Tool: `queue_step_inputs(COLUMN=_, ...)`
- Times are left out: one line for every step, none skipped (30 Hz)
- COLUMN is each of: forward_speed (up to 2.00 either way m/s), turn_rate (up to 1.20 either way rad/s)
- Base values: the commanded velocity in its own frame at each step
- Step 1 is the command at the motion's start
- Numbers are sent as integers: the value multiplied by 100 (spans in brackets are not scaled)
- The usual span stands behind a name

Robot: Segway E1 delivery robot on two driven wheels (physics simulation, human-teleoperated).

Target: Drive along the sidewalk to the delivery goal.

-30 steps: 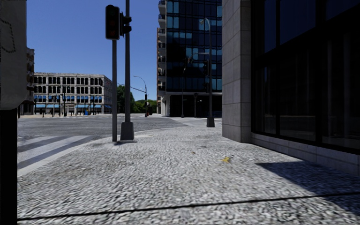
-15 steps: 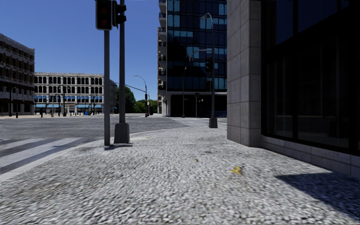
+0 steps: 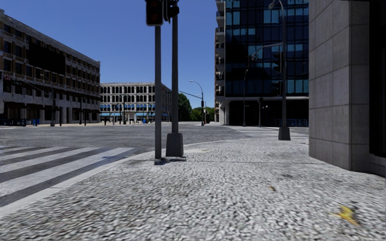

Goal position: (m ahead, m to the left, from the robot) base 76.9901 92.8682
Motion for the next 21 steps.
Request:
queue_step_inputs(forward_speed=128, turn_rate=59)
queue_step_inputs(forward_speed=128, turn_rate=59)
queue_step_inputs(forward_speed=128, turn_rate=59)
queue_step_inputs(forward_speed=128, turn_rate=59)
queue_step_inputs(forward_speed=128, turn_rate=59)
queue_step_inputs(forward_speed=128, turn_rate=59)
queue_step_inputs(forward_speed=128, turn_rate=59)
queue_step_inputs(forward_speed=129, turn_rate=59)
queue_step_inputs(forward_speed=129, turn_rate=59)
queue_step_inputs(forward_speed=129, turn_rate=59)
queue_step_inputs(forward_speed=129, turn_rate=59)
queue_step_inputs(forward_speed=129, turn_rate=59)
queue_step_inputs(forward_speed=129, turn_rate=59)
queue_step_inputs(forward_speed=129, turn_rate=59)
queue_step_inputs(forward_speed=129, turn_rate=59)
queue_step_inputs(forward_speed=129, turn_rate=59)
queue_step_inputs(forward_speed=129, turn_rate=59)
queue_step_inputs(forward_speed=129, turn_rate=59)
queue_step_inputs(forward_speed=129, turn_rate=59)
queue_step_inputs(forward_speed=129, turn_rate=59)
queue_step_inputs(forward_speed=129, turn_rate=59)
